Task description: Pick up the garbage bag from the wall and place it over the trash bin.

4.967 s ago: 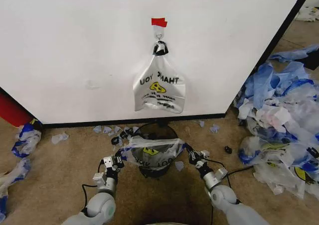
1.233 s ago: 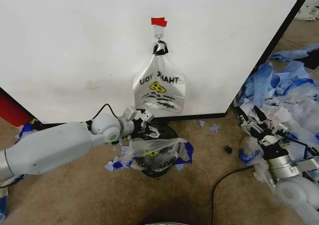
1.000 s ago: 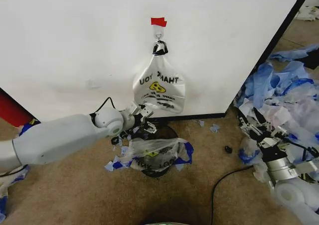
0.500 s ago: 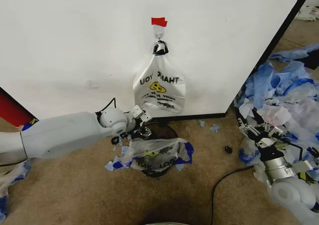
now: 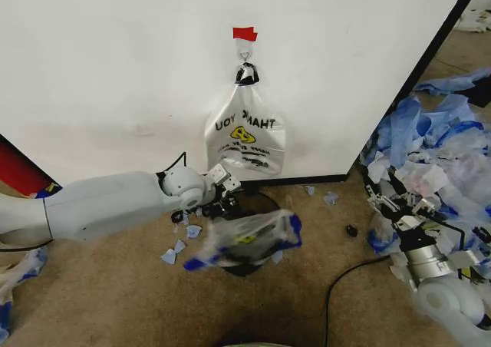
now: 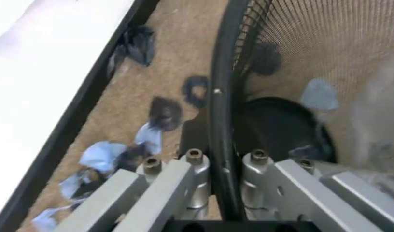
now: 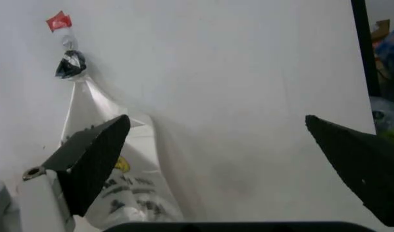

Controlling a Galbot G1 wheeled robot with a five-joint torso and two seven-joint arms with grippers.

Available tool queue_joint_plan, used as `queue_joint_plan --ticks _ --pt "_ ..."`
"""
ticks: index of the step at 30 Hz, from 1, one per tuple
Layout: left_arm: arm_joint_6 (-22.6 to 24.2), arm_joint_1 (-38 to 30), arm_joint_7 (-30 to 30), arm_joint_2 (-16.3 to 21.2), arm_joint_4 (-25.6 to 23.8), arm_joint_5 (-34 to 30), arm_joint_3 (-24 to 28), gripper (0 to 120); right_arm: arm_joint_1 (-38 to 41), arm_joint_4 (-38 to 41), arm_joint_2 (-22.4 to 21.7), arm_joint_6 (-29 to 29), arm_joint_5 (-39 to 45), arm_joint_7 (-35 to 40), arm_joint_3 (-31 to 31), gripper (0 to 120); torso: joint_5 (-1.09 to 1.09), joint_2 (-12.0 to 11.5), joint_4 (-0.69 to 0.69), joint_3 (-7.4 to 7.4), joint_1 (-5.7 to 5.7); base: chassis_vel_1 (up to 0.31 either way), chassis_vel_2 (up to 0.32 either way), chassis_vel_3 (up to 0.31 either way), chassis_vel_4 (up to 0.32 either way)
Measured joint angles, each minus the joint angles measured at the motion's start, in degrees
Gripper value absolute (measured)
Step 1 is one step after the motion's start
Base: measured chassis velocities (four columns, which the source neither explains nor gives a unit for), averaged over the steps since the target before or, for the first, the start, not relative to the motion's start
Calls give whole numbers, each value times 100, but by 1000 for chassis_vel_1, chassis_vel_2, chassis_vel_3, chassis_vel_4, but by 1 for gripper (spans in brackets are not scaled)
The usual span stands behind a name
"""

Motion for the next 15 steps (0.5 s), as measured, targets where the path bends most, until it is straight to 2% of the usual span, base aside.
queue_joint_plan --ticks 6,15 --pt "20 265 -226 135 -55 -208 -276 1 36 -2 -3 -2 -37 34 -56 100 0 0 -1 0 0 0 0 0 0" --pt "287 1353 -1418 651 -533 -1382 -1704 0 203 -7 -84 -45 125 36 -69 100 0 0 2 2 1 0 0 0 0"
